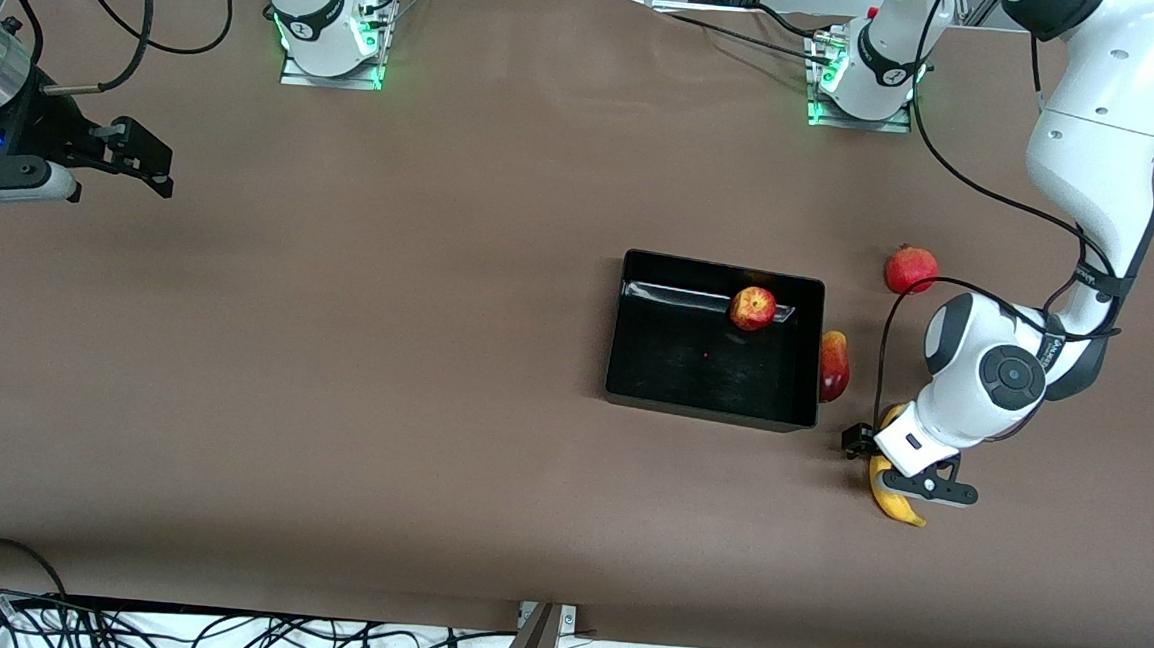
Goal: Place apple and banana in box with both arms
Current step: 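Move the left gripper down to the yellow banana, then grasp the banana by its middle with the left gripper and lift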
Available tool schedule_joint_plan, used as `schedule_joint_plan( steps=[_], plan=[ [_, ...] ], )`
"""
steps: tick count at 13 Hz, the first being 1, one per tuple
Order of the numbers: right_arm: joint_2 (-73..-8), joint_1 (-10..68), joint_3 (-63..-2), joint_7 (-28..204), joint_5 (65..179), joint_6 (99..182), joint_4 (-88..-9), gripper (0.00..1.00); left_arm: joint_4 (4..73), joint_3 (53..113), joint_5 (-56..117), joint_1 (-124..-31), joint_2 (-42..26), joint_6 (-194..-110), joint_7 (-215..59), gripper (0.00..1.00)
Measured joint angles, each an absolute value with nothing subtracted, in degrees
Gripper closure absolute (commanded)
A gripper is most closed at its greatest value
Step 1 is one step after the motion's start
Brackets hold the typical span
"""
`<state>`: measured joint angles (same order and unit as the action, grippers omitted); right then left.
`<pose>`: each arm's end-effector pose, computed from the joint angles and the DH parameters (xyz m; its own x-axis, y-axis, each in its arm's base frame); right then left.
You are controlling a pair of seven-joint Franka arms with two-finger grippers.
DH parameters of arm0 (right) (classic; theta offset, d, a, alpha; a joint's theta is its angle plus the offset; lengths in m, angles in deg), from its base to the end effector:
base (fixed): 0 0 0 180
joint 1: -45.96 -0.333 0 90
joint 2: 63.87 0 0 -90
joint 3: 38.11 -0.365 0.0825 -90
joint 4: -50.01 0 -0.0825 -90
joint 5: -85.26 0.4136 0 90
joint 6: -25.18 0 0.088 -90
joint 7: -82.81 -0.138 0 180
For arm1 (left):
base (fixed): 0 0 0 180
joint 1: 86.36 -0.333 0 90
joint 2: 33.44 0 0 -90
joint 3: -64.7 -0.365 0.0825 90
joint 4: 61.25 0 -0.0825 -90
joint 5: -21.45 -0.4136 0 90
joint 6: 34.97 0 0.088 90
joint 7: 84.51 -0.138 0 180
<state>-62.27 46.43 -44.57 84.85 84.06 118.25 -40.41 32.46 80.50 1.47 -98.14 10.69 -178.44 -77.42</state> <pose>0.5965 0.0588 0.6272 0.9899 0.1407 0.0178 0.1404 -0.9899 0.0184 0.7571 -0.0226 0.1748 0.9820 -0.1272 0.1400 -0.1235 -0.9917 -0.0347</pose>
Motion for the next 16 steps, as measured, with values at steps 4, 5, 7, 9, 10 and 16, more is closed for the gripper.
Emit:
schedule_joint_plan(
  steps=[4,5,7,9,10,16],
  plan=[
    [-62.3,46.4,-44.6,84.8,84.1,118.2,-40.4,0.00,32.5,80.5,1.3,-98.5,11.4,-178.5,-77.5,0.87],
    [-62.3,46.4,-44.6,84.8,84.1,118.2,-40.4,0.00,32.6,80.5,1.3,-98.5,11.6,-178.5,-77.5,0.98],
    [-62.3,46.4,-44.6,84.8,84.1,118.2,-40.4,0.00,32.8,80.6,1.3,-98.5,11.8,-178.6,-77.5,1.00],
    [-62.3,46.4,-44.6,84.8,84.1,118.2,-40.4,0.00,32.2,81.3,1.3,-98.5,11.6,-176.9,-77.5,1.00],
    [-62.3,46.4,-44.6,84.8,84.1,118.2,-40.4,0.00,31.4,82.3,1.4,-98.5,11.3,-174.4,-77.5,1.00],
    [-62.3,46.4,-44.6,84.8,84.1,118.2,-40.4,0.00,25.0,95.1,9.1,-98.4,3.2,-153.2,-74.5,1.00]
  ],
)
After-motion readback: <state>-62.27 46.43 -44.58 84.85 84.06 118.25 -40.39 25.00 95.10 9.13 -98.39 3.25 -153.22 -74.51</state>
